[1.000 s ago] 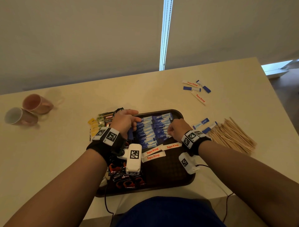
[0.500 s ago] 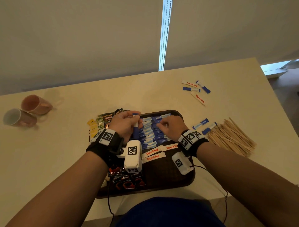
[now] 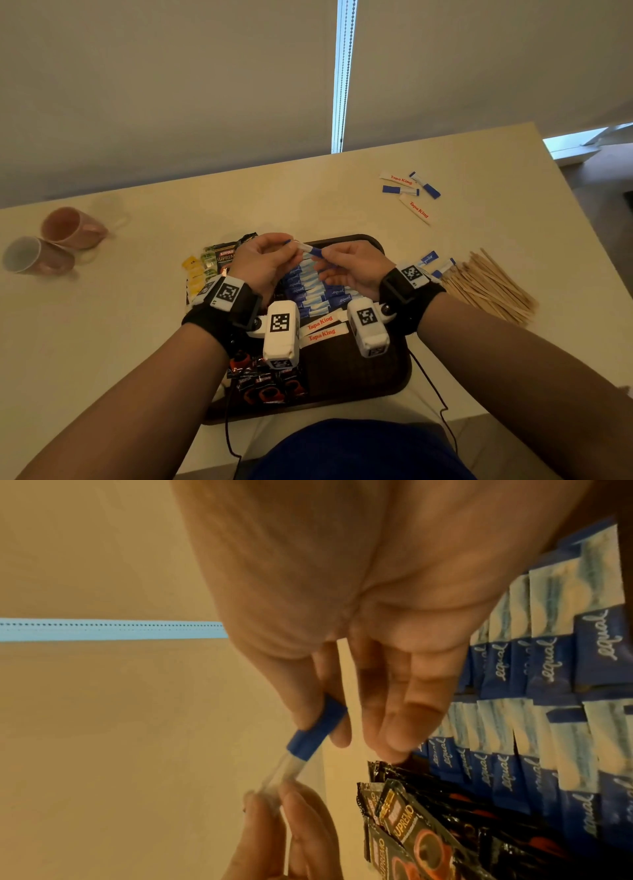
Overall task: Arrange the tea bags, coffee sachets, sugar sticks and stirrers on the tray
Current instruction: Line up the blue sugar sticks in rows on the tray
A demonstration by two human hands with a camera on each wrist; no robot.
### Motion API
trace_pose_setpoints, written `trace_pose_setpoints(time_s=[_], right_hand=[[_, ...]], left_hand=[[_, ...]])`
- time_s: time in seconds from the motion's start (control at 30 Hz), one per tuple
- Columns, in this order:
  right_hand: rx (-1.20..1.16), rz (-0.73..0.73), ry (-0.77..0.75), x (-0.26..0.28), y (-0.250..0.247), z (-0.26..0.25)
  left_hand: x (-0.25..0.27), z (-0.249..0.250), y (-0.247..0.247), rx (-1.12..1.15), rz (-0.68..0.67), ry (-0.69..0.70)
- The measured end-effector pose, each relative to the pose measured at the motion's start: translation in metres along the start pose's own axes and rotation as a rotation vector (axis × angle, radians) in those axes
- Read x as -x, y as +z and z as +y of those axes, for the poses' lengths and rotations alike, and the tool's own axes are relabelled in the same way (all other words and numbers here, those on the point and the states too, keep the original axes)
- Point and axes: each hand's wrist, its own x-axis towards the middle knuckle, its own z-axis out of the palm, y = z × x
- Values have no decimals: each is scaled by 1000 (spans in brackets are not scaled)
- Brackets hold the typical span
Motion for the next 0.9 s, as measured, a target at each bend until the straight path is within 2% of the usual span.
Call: trace_pose_setpoints(time_s=[0.1,0.2,0.27,0.37,0.43,0.5,0.57,0.67,0.8,0.9], right_hand=[[-67,101,-109,-1,-2,0],[-113,184,-181,-3,-2,-4],[3,238,-224,-3,-1,-5],[249,310,-303,-2,5,-6],[324,314,-364,1,10,-8],[404,272,-429,5,15,-10],[527,224,-464,9,17,-13],[626,188,-505,9,14,-15],[680,347,-508,-4,-3,-11],[608,295,-435,-6,-8,-10]], left_hand=[[1,-3,-1,-140,-28,-42],[4,-5,0,-506,-59,-36],[4,-5,3,-716,-60,66],[2,-4,9,-935,15,251],[3,-1,17,-816,24,212],[5,2,25,-504,13,11],[6,6,27,-314,-10,-82],[6,7,23,-256,-18,-62],[6,9,18,-180,-18,-80],[4,7,15,-211,-56,-90]])
